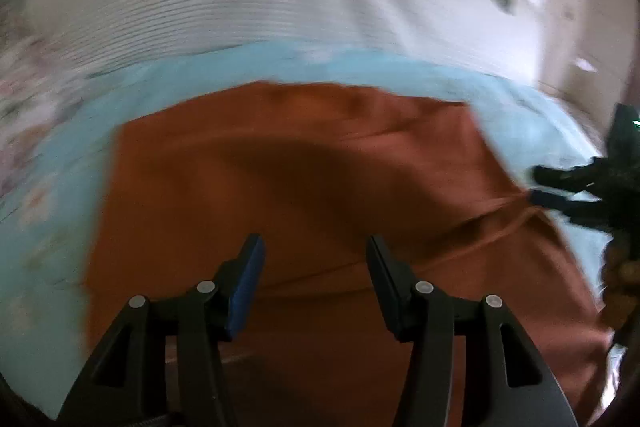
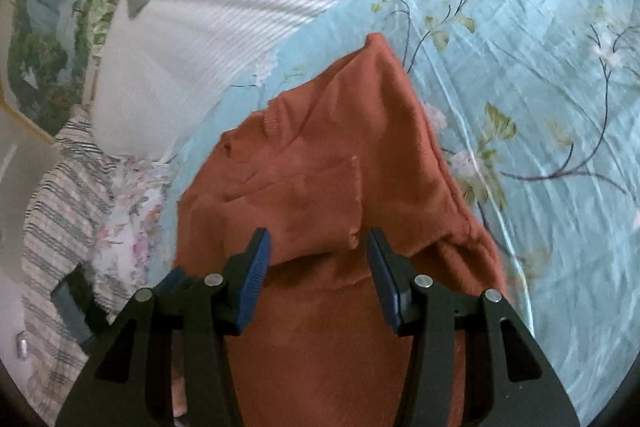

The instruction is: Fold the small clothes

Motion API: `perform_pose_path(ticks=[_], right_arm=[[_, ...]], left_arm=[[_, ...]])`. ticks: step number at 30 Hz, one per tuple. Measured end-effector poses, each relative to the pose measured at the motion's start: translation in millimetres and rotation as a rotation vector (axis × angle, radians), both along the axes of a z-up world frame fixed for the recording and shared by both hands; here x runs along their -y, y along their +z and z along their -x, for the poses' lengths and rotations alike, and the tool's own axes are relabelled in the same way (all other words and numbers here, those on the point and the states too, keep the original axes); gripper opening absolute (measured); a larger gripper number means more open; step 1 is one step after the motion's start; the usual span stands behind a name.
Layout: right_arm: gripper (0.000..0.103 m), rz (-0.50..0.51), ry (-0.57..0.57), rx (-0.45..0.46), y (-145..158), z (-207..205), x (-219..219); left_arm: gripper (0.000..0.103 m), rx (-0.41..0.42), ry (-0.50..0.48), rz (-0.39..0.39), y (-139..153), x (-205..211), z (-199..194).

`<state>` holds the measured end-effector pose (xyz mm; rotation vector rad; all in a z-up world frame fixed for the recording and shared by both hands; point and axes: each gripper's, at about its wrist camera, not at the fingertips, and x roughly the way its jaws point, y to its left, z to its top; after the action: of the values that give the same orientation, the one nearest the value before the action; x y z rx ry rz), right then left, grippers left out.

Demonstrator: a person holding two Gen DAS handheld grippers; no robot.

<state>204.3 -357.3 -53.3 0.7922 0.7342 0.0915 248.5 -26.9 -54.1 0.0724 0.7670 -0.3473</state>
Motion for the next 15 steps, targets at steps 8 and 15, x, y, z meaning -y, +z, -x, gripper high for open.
perform_pose_path(ticks=[8, 15], right_arm=[[0.051, 0.095, 0.006, -0.072, -15.2, -53.5, -7.3], [0.008, 0.184, 0.102, -0.038, -3.0, -75.4, -33.8]], left_arm=[[0.051, -0.105, 0.366, -0.079, -37.9, -123.9, -19.8], [0.051, -0.095, 0.43, -0.047, -43.7, -124.5, -29.1]])
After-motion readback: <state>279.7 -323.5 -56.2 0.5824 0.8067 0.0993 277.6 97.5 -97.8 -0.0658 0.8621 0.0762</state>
